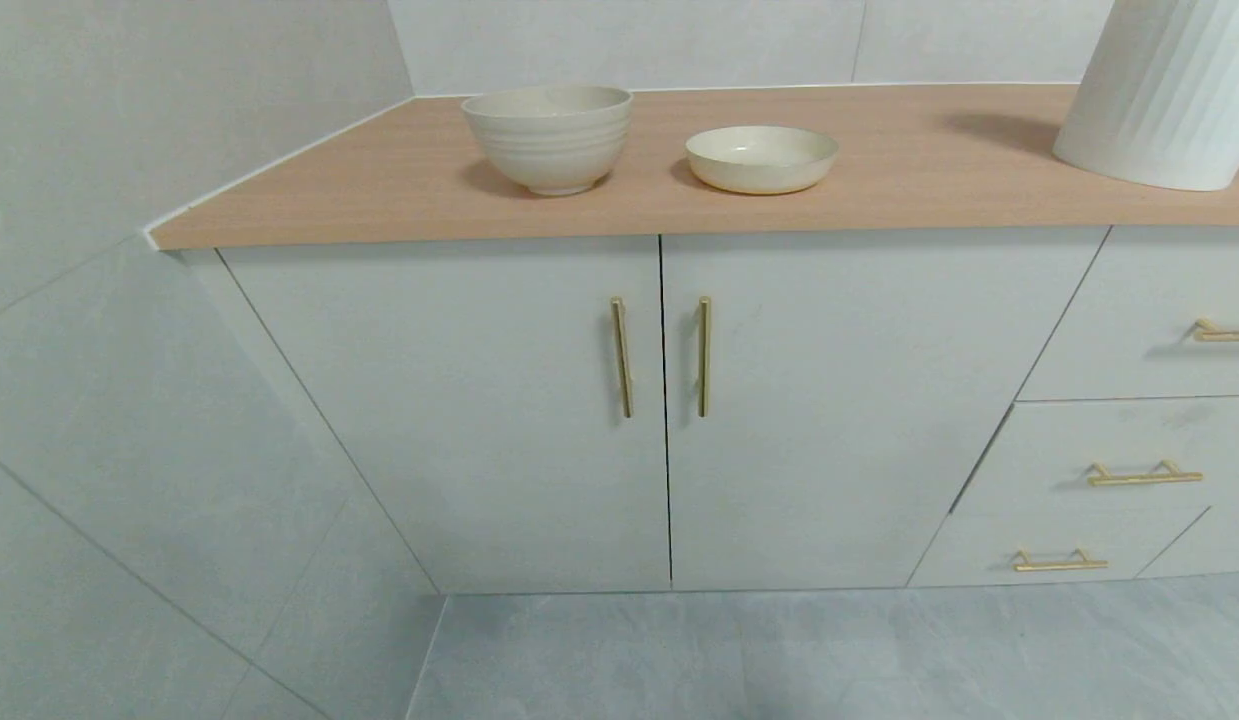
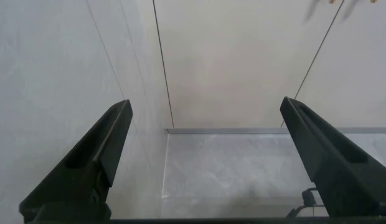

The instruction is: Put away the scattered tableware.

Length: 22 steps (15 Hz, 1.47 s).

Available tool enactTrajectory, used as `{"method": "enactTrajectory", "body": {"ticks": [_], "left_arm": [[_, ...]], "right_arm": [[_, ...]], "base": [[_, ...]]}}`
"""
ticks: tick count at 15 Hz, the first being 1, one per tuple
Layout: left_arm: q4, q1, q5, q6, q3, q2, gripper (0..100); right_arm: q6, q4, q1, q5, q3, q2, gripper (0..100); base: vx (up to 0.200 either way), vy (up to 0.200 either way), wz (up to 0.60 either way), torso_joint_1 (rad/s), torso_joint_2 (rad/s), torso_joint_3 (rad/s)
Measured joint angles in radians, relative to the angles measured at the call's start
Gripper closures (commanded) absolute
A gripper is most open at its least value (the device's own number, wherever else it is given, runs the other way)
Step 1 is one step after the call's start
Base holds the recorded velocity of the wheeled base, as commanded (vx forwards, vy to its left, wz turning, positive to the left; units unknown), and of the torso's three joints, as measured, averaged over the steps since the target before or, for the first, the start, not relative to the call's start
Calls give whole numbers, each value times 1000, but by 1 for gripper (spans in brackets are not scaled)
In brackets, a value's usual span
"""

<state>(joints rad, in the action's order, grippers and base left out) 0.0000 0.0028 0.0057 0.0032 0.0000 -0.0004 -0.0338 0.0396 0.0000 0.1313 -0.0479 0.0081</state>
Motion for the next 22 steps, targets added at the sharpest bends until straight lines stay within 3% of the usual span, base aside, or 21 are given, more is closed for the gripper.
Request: {"method": "enactTrajectory", "body": {"ticks": [5,8,11,16,19,22], "left_arm": [[0,0,0,0,0,0,0],[0,0,0,0,0,0,0],[0,0,0,0,0,0,0],[0,0,0,0,0,0,0],[0,0,0,0,0,0,0],[0,0,0,0,0,0,0]], "right_arm": [[-15,-47,29,371,-150,287,0],[-15,-43,106,477,-282,597,0],[-17,50,221,474,-437,940,0],[-104,394,376,454,-707,1466,0],[-141,477,459,449,-902,1688,0],[-155,612,509,338,-1005,1863,0]], "base": [[0,0,0,0,0,0],[0,0,0,0,0,0],[0,0,0,0,0,0],[0,0,0,0,0,0],[0,0,0,0,0,0],[0,0,0,0,0,0]]}}
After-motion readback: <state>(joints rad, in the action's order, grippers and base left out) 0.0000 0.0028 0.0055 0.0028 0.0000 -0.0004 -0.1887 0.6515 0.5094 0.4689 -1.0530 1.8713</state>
